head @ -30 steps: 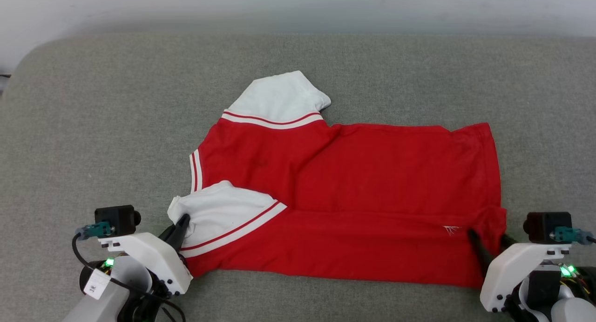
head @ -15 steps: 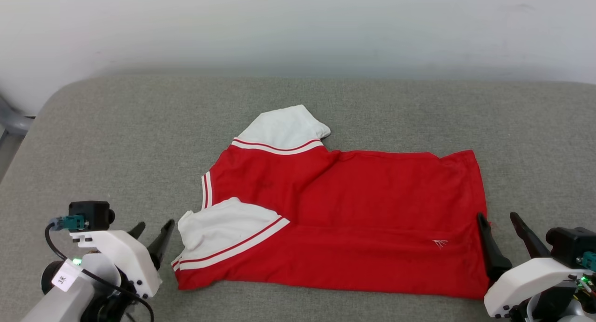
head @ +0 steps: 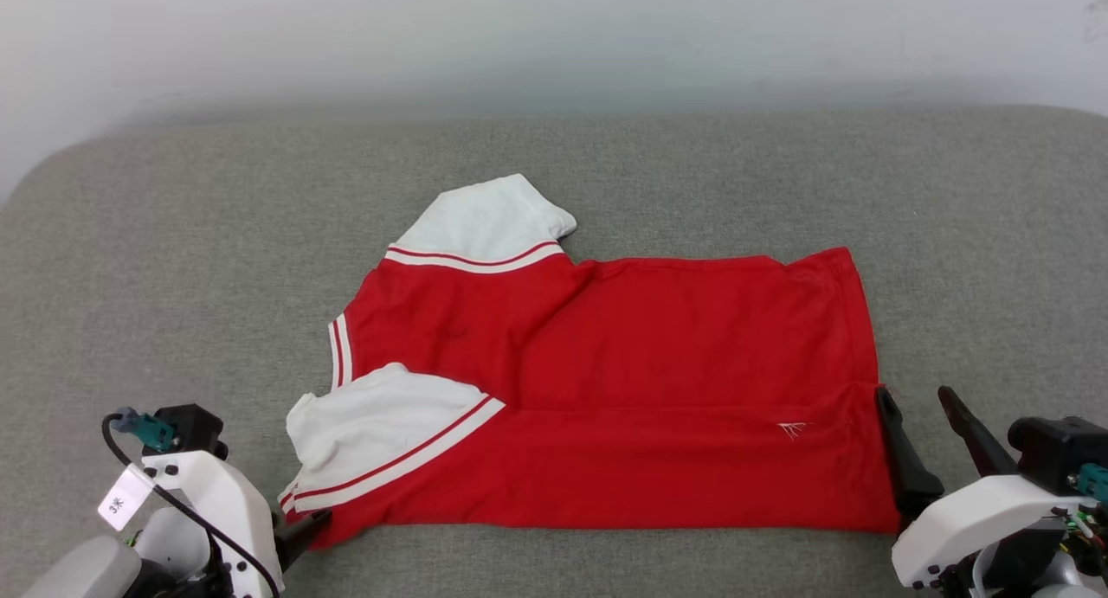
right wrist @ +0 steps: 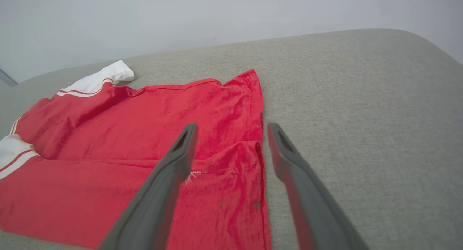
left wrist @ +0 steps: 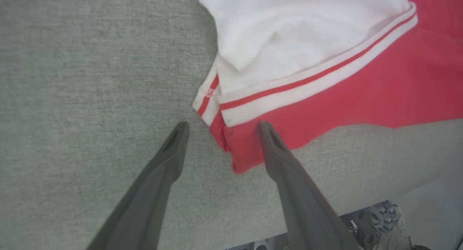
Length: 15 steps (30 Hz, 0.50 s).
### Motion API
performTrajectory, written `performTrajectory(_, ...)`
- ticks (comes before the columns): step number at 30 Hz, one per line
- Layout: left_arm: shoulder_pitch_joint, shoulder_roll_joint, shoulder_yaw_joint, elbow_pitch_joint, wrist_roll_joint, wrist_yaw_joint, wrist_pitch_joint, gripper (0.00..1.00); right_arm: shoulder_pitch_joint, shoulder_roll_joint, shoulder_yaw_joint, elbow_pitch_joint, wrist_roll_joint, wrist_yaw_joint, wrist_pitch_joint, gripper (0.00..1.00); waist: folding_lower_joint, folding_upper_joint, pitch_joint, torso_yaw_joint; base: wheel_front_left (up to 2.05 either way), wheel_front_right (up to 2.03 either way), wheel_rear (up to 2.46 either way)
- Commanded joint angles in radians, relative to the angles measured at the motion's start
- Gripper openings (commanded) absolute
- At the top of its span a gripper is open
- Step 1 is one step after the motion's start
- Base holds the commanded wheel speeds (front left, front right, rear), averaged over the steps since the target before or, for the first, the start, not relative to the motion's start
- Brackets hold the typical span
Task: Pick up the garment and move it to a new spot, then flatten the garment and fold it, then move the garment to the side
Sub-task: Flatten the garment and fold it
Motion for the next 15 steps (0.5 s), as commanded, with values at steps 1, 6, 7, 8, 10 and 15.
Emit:
performTrajectory(1,0.010,-0.009,-0.001,0.008,-0.011,0.004,0.007,1.00,-0.016,0.005,0.000,-0.004,0.010,-0.001,-0.002,1.00,0.0001,0.0000,0.028,-0.018,0.00,0.00,0.00)
performTrajectory(6,-0.001,-0.048,-0.016,0.048,-0.035,-0.024,0.026,0.87,-0.028,0.006,-0.011,0.006,0.019,-0.001,0.002,1.00,0.0001,0.0000,0.058,-0.031,0.00,0.00,0.00)
performTrajectory(7,-0.006,-0.056,-0.018,0.056,-0.035,-0.030,0.023,0.53,-0.029,0.006,-0.016,0.009,0.021,-0.001,0.008,1.00,0.0001,0.0000,0.062,-0.033,0.00,0.00,0.00)
performTrajectory(8,-0.009,-0.064,-0.022,0.064,-0.034,-0.037,0.021,0.27,-0.030,0.006,-0.019,0.010,0.021,-0.001,0.013,1.00,0.0001,0.0000,0.064,-0.034,0.00,0.00,0.00)
performTrajectory(10,-0.013,-0.079,-0.030,0.081,-0.035,-0.053,0.021,0.00,-0.031,0.006,-0.028,0.012,0.032,-0.001,0.027,1.00,0.0001,0.0000,0.068,-0.034,0.00,0.00,0.00)
performTrajectory(15,-0.027,-0.093,-0.035,0.120,-0.017,-0.088,-0.008,0.00,-0.006,0.001,-0.074,0.002,0.075,-0.001,0.183,1.00,0.0001,0.0000,0.043,-0.025,0.00,0.00,0.00)
